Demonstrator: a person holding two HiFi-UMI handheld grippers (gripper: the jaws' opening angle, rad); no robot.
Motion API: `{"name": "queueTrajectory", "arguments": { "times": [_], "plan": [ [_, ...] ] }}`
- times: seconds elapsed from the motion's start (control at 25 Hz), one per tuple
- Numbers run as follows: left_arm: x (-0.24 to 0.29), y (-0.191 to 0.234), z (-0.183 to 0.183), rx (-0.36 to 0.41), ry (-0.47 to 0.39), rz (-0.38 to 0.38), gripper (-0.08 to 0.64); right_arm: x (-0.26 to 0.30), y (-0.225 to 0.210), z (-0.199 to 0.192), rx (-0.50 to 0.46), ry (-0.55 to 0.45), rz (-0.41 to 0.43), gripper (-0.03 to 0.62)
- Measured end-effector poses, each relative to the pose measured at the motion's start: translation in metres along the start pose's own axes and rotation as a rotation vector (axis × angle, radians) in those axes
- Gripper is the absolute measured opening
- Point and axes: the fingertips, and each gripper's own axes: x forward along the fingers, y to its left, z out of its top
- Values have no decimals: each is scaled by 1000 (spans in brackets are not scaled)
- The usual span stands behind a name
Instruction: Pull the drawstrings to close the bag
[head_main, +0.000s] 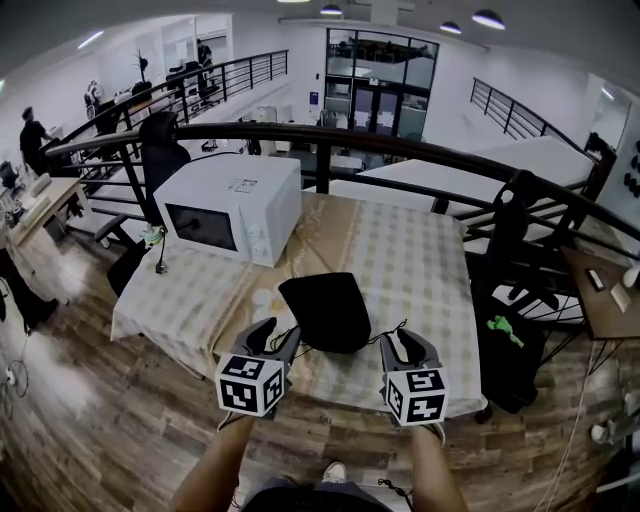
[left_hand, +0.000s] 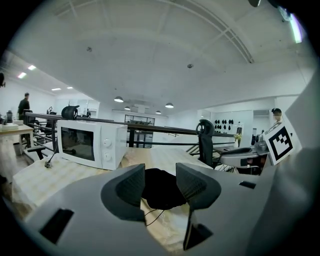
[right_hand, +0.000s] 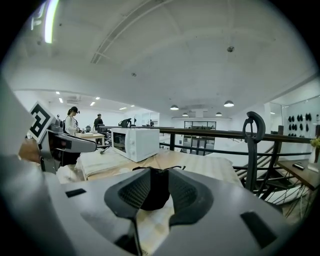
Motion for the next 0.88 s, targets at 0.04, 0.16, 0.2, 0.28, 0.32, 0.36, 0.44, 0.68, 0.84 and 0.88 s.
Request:
{"name": "queueTrajectory", "arguments": {
  "times": [0.04, 0.16, 0.2, 0.28, 0.32, 0.36, 0.44, 0.68, 0.84, 0.88],
  "plan": [
    [-3, -2, 1, 1, -4, -4, 193, -4, 1, -1, 1, 0, -4, 103],
    [-15, -9, 1, 7, -13, -24, 193, -19, 7, -5, 10, -3, -25, 104],
    [-19, -11, 0, 8, -14, -30, 193, -24, 9, -7, 15, -4, -33, 103],
    [-30, -13, -3, 11, -14, -42, 193, -36, 15, -10, 23, -7, -49, 103],
    [-35, -15, -4, 14, -14, -48, 193, -42, 18, -11, 24, -8, -57, 103],
    [-41, -16, -5, 17, -14, -55, 193, -49, 20, -12, 26, -10, -66, 104],
    [-52, -18, -7, 21, -16, -65, 193, -61, 26, -13, 32, -15, -77, 103],
    [-87, -23, -13, 41, -23, -75, 192, -92, 49, -8, 33, -42, -93, 103],
    [-103, -27, -14, 67, -26, -77, 134, -110, 64, 1, 33, -69, -87, 99],
    [-107, -28, -14, 76, -28, -77, 118, -114, 68, 4, 35, -77, -84, 92]
  ]
}}
